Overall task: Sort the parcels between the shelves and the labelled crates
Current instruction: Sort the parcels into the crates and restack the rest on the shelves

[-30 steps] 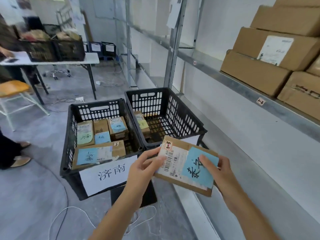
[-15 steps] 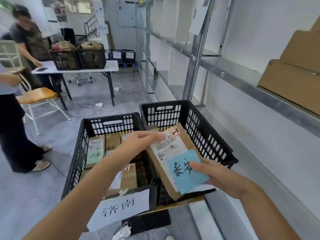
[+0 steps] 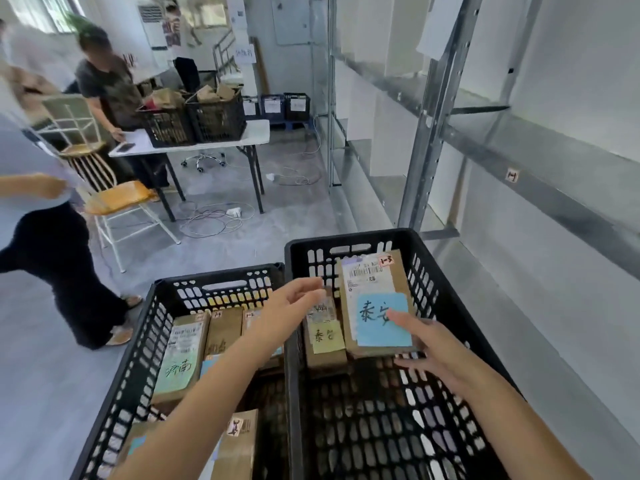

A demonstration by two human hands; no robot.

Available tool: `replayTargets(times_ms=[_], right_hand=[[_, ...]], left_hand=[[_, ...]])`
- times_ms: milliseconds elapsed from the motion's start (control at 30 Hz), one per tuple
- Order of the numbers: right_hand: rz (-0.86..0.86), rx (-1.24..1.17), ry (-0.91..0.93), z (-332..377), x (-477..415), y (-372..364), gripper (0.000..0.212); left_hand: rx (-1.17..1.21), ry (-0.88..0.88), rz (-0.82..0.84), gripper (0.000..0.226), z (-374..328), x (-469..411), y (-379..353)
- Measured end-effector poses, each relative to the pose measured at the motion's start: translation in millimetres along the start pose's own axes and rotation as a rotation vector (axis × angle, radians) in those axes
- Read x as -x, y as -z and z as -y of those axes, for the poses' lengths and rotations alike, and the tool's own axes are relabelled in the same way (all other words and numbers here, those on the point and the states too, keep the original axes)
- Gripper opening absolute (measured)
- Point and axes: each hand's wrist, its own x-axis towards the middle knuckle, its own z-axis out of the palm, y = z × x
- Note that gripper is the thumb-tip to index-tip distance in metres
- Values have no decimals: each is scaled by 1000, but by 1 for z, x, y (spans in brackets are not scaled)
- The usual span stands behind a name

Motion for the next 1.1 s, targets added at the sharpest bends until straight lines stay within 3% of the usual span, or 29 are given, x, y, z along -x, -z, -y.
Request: replayTargets(times_ms=[300,467,633,800,967,1100], right_hand=[[-88,-49,-133,-28,-112,14,62],[-153,-5,-140,-31,-160,17,74],[-82,43,-232,-50,-193,27,86],[48,4,-346,-75,-215,44,63],[-10,-122,-271,-98,-227,42,44],[-29,-100,-252,-110,-228,34,47]], left_hand=[[17,161,-18,38,54,-34,-65],[0,213,-38,41,63,-68,-81],[14,231,-69,29,71,-98,-89],[-10,252,-95,33,73,-110,-84],[-17,250,-148,36,73,-112,-71],[0,249,-158,34,72,-109,-70]])
